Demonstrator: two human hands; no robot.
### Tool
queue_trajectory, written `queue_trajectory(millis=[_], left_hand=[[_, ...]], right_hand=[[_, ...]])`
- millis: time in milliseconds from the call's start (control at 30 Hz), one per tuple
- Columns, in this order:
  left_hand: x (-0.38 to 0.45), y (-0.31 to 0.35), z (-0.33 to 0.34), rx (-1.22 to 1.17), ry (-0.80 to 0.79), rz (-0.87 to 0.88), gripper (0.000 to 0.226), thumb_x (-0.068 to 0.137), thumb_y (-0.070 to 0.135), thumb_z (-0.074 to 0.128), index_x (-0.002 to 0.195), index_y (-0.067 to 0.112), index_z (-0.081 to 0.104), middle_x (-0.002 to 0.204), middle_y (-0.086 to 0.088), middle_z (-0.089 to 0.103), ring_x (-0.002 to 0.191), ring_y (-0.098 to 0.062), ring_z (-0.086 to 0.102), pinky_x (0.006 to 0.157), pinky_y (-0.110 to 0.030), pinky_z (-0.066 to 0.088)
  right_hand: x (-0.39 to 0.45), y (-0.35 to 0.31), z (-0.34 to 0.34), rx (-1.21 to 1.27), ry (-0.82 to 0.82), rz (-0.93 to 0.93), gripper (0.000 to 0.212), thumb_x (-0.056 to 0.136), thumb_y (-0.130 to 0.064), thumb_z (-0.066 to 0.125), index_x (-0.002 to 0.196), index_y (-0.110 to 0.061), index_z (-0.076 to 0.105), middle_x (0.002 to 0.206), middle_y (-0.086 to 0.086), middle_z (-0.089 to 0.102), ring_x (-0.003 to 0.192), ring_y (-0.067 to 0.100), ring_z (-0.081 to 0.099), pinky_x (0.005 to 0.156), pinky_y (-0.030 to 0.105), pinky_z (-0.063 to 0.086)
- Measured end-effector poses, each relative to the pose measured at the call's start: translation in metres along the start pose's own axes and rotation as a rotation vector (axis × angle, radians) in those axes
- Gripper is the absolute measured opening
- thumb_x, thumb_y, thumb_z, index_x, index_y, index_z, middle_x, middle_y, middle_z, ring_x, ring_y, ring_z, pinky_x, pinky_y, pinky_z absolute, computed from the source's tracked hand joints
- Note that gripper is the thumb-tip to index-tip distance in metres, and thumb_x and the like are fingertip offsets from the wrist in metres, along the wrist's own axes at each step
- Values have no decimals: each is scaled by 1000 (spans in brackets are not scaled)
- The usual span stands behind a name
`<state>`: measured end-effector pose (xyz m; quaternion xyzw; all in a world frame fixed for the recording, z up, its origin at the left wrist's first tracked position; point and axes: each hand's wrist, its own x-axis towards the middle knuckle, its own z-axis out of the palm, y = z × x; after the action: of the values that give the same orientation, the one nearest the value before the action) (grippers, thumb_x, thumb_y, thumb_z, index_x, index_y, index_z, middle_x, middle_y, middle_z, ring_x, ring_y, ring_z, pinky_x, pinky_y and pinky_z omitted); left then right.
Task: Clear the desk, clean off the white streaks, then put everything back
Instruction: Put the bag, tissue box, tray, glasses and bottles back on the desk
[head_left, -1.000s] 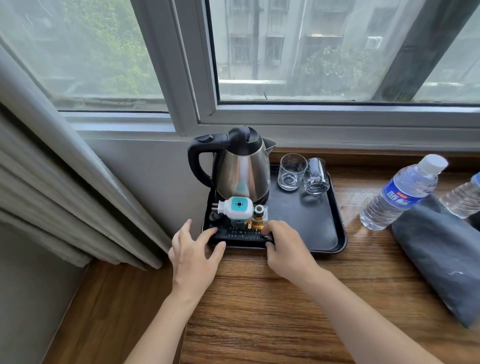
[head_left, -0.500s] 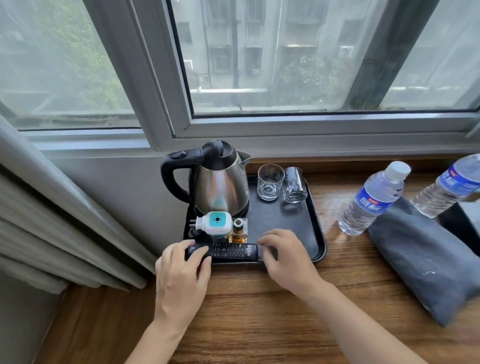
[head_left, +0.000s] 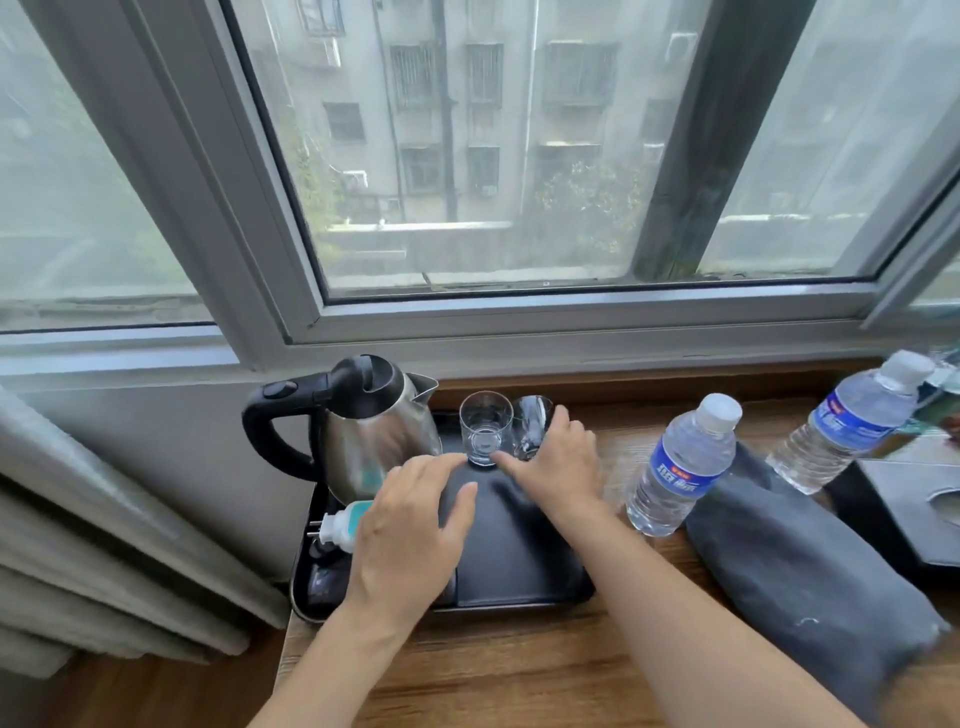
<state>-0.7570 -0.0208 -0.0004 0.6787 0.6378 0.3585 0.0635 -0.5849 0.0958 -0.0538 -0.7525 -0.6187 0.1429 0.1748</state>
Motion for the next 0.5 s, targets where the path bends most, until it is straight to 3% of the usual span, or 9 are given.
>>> queue_trajectory(millis=[200,367,433,500], left_hand=[[15,3,6,-20,-17,-50,29,95,30,72,123,25,71,111,13,70,105,-14,64,89,-32,54],[27,12,2,-140,-28,-136,28,93,30,75,121,28,72,105,16,69,96,-8,65,87,-33,55],[37,20,0,-316,-104,-293,30,91,35,78,119,33,70,102,16,70,86,-4,65,84,-30,55],[48,26,0,-455,-241,-432,51,81,54,81,126,39,63,106,14,71,84,-4,66,85,-33,58]], right_hand=[[3,6,8,43,36,22,62,76,-56,75,116,-14,51,113,9,62,113,32,55,89,40,46],[-22,14,-5,401,204,-29,85,77,-40,83,148,-11,46,122,5,61,119,25,55,100,33,42],[-36,19,-10,508,248,-113,88,74,-34,88,149,-13,48,119,-4,61,112,14,58,96,22,44],[-50,23,-18,600,236,-207,89,73,-27,90,150,-17,47,118,-15,59,105,2,60,90,12,44]])
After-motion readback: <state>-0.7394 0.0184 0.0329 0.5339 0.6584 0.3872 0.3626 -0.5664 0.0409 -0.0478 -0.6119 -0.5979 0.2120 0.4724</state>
